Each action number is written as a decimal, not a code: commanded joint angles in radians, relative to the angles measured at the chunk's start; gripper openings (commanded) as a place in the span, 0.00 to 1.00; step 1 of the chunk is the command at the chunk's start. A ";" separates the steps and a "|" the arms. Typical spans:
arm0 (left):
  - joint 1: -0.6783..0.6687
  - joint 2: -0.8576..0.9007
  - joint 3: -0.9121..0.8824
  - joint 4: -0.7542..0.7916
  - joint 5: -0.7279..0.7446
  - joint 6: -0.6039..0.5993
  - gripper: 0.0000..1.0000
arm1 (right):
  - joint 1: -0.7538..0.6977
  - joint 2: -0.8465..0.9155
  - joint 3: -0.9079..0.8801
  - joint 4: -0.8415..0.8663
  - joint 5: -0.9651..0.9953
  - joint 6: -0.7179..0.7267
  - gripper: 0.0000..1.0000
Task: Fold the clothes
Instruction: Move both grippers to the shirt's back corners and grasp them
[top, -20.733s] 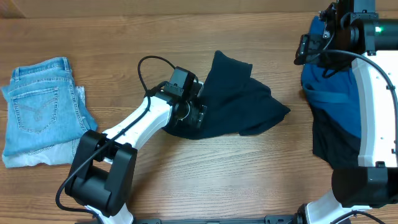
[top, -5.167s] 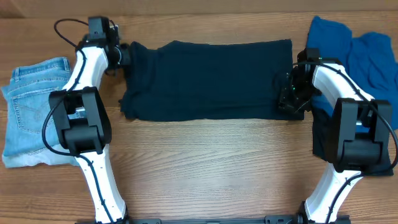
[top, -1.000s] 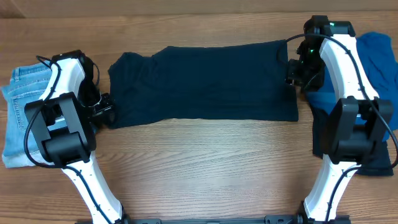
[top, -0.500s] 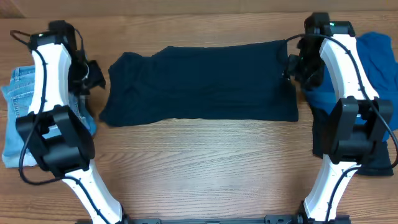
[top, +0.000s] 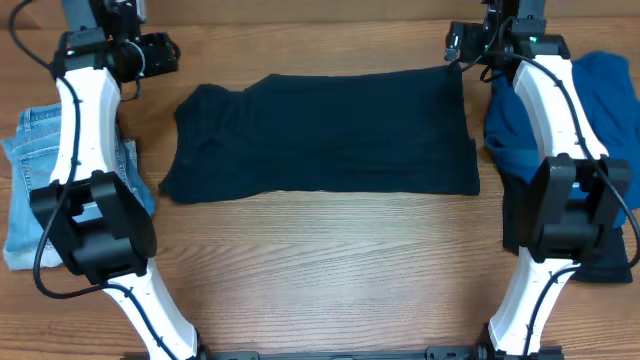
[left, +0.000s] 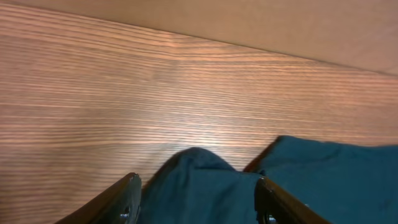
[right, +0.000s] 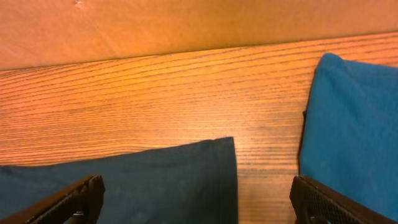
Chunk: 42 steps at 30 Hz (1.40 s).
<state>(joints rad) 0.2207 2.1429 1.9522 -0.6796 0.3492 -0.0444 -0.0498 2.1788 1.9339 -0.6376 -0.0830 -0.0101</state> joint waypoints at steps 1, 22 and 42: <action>-0.019 0.079 0.014 0.003 0.026 0.015 0.62 | 0.004 0.102 0.016 0.012 -0.016 -0.026 1.00; -0.084 0.335 0.014 0.189 0.028 0.028 0.63 | 0.004 0.354 0.016 0.223 -0.082 -0.068 0.81; -0.082 0.335 0.014 0.135 -0.020 -0.016 0.04 | 0.004 0.354 0.016 0.169 -0.099 -0.039 0.04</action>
<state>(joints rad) 0.1379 2.4561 1.9572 -0.5419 0.2977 -0.0509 -0.0505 2.4924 1.9514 -0.4389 -0.1772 -0.0555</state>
